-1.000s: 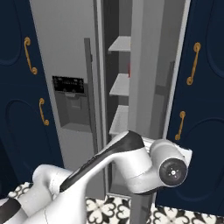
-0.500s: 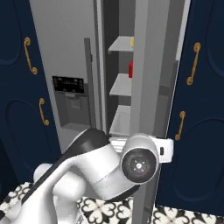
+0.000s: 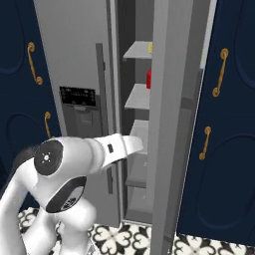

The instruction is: Grab a lemon wedge from the fridge and one ice cube from the ice bowl, and put them in the glass of lemonade.

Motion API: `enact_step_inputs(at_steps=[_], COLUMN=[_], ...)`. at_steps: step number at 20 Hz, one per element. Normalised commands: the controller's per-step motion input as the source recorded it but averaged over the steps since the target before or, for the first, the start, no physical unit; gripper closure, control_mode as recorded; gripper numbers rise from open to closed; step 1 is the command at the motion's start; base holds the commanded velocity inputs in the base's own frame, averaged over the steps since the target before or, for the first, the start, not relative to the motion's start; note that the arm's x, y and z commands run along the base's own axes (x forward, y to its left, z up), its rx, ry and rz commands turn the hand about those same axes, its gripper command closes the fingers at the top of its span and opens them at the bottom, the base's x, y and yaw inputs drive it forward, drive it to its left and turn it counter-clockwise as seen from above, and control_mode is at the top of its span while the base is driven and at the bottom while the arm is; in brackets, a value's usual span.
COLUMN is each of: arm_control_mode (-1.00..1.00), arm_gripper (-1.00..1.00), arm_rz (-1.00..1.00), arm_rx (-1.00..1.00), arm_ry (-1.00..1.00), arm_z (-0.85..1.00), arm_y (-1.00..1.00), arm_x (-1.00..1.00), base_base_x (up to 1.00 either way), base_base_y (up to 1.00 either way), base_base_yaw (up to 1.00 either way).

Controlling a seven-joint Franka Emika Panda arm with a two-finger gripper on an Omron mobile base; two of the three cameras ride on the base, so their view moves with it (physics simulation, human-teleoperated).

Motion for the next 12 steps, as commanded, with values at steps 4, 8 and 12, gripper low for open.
enact_step_inputs(at_steps=[4,8,12], arm_control_mode=[-1.00,-1.00,-1.00], arm_gripper=[1.00,1.00,1.00], arm_rz=[-0.03,0.00,0.00], arm_rx=[-0.55,-0.54,-0.51], arm_ry=[0.16,0.23,0.10], arm_z=[0.00,-0.01,-0.07], arm_y=[1.00,1.00,0.81], arm_x=[0.22,0.20,0.09], base_base_x=[0.00,0.00,0.00], base_base_y=[0.00,0.00,0.00], base_base_yaw=[0.00,0.00,0.00])
